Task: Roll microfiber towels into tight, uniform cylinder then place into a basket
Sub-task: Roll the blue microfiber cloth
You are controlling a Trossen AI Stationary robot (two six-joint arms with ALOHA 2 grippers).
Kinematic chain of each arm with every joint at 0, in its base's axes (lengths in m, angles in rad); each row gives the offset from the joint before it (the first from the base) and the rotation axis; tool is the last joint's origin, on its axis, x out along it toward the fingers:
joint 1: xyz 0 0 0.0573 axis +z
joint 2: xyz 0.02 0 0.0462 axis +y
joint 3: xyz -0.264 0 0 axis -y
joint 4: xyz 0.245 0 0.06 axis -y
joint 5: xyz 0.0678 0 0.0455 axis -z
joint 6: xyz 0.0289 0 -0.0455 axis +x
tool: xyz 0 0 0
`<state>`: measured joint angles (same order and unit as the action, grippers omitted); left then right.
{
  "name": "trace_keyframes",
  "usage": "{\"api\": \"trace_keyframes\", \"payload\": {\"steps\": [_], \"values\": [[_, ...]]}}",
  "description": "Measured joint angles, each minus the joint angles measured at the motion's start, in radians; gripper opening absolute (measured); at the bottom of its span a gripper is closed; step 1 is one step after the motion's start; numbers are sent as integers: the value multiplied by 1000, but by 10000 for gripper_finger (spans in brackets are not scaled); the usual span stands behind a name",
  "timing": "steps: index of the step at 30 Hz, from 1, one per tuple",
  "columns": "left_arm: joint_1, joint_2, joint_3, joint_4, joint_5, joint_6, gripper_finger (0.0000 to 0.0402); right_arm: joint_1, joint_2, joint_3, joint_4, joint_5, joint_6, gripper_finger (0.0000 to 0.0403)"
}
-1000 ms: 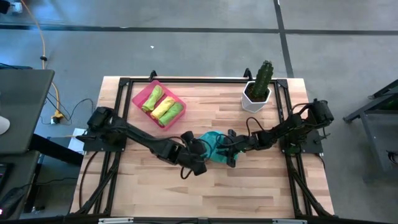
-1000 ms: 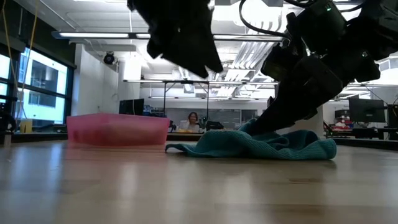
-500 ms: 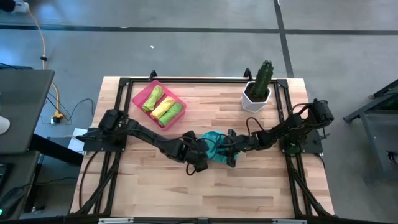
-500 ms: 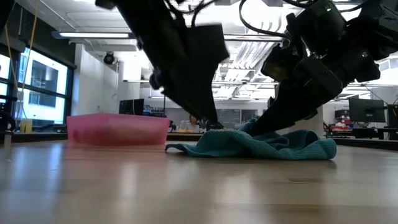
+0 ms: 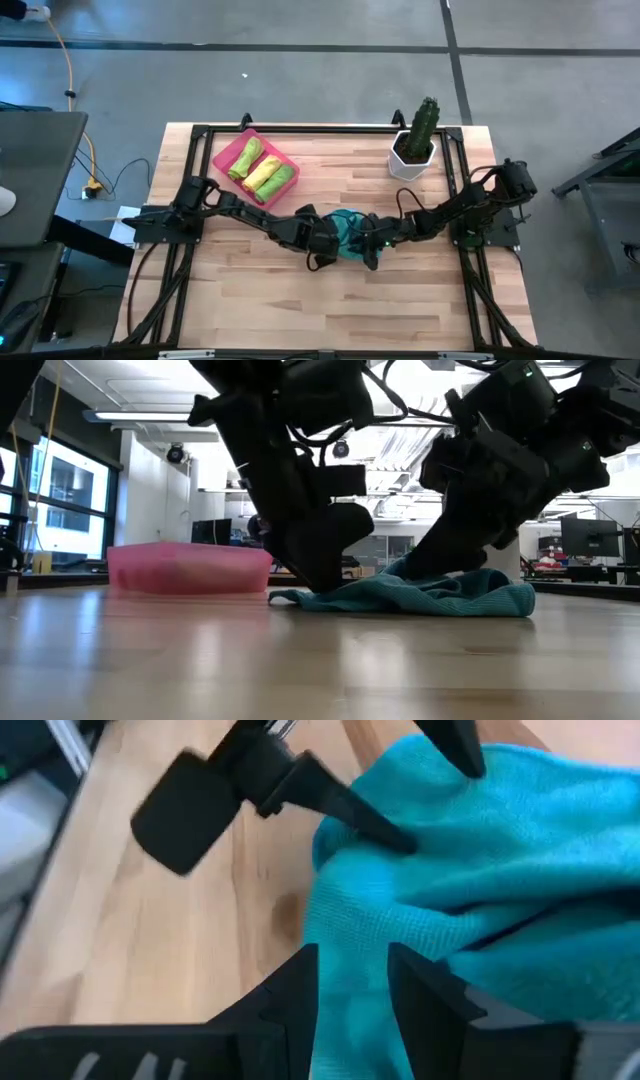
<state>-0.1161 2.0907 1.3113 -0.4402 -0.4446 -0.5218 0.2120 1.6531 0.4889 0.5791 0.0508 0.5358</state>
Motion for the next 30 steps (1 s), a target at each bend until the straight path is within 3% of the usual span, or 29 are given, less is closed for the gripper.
{"api": "trace_keyframes", "payload": {"steps": [3, 7, 12, 18, 22, 24, 27, 30], "values": [[-23, -3, 0, -11, 33, -6, 215, 0, 0, 0, 0, 0, 99, 114], [-64, -14, -1, -51, 150, -49, 215, -11, 0, 0, 27, -32, 183, 114], [-108, -15, 0, -62, 245, -97, 215, -23, -34, 0, 204, -178, 64, 114], [-153, -37, 30, -81, 176, -84, 208, 8, -101, 2, 242, -330, -178, 114], [-168, -121, 64, -73, 157, 9, 193, 50, -112, 14, 210, -466, -70, 114], [-177, -154, 71, -67, 142, 33, 186, 80, -119, 34, 200, -486, -25, 114], [-184, -184, 64, -77, 135, 43, 179, 128, -136, 84, 32, -428, -93, 114], [-201, -238, 70, -66, 130, 15, 175, 163, -144, 185, -349, -271, -194, 114]]}}
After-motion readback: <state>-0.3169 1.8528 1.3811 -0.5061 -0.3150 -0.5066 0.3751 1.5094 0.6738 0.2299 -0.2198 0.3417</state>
